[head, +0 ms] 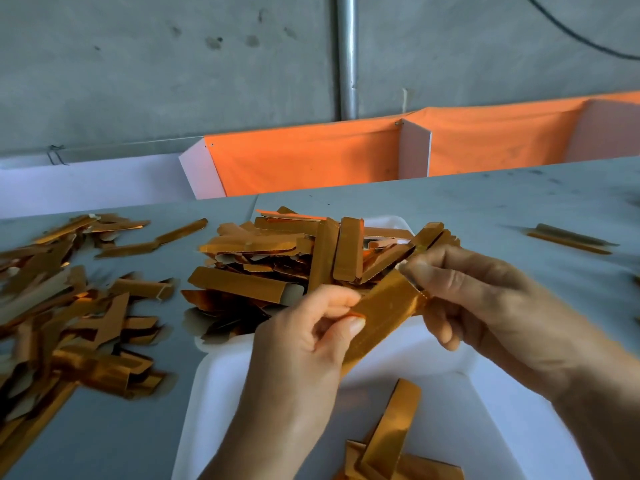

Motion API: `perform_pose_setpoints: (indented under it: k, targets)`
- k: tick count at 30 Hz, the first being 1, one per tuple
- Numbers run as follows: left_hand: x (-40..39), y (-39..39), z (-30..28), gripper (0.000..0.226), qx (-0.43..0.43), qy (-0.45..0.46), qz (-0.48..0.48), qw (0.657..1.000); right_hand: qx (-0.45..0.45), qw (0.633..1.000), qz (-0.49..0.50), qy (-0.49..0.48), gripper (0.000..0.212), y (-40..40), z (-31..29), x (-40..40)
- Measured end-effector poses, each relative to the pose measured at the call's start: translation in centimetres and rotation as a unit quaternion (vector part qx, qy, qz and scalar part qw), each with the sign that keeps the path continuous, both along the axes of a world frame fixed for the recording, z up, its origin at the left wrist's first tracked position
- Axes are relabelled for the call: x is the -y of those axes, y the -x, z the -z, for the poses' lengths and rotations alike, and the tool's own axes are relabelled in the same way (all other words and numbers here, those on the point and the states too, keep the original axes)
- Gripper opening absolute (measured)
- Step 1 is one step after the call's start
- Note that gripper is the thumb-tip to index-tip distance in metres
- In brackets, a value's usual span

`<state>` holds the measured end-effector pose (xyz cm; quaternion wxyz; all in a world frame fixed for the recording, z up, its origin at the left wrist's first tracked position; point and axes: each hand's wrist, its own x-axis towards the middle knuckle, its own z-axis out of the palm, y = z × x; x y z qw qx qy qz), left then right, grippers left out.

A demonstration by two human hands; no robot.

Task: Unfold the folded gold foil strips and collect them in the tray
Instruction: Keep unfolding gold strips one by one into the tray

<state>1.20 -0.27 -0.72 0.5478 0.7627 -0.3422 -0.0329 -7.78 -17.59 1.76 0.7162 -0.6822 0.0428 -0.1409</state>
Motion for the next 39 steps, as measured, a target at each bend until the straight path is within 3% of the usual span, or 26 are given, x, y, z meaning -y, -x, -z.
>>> perform_pose_setpoints:
  k: [3,5,8,13,16,20,25,27,31,36,39]
  targets:
    - [-0.1,-0.3,-0.1,0.016,-0.086,0.059,0.022,0.994,-0.001,0.995,-0.094,-0.044,0.033,0.2,-0.1,0.0]
    - [-0.1,-0.1,-0.2,0.019,-0.091,0.084,0.029,0.992,-0.008,0.992,-0.108,-0.066,0.048,0.1,-0.2,-0.1]
    - [0.1,0.3,-0.2,0.020,-0.005,0.078,-0.011,0.997,-0.009,0.992,-0.082,-0.091,0.060,0.0,0.2,-0.1]
    - [0.4,1.1,0.0,0.027,0.165,0.062,-0.105,0.979,0.020,0.998,-0.029,-0.059,0.033,-0.4,0.4,-0.7]
    - [0.7,1.5,-0.3,0.011,0.218,0.052,-0.115,0.968,0.029,0.999,-0.004,-0.027,0.031,-0.5,0.4,-1.0]
    - [1.1,2.0,-0.2,0.006,0.317,0.019,-0.140,0.938,0.040,0.999,0.004,-0.020,0.026,-0.4,0.3,-1.1]
    - [1.1,2.4,-0.3,0.017,0.205,0.017,-0.132,0.970,0.032,0.999,0.027,0.010,0.023,-0.6,0.4,-1.3]
    - [1.2,2.7,-0.6,0.041,0.220,0.022,-0.114,0.969,0.036,0.999,0.035,-0.002,0.023,-0.6,0.2,-1.3]
    - [1.6,2.5,-0.8,0.069,0.267,-0.071,-0.096,0.956,0.050,0.998,0.021,-0.033,0.022,-0.5,0.1,-1.5]
    - [1.5,1.9,-0.1,0.064,0.271,-0.043,-0.100,0.956,0.049,0.998,-0.005,-0.039,0.041,-0.5,-0.2,-2.3]
    - [1.5,2.0,0.2,0.063,0.204,-0.002,-0.073,0.976,0.059,0.997,0.034,-0.043,0.033,-0.4,-0.4,-2.0]
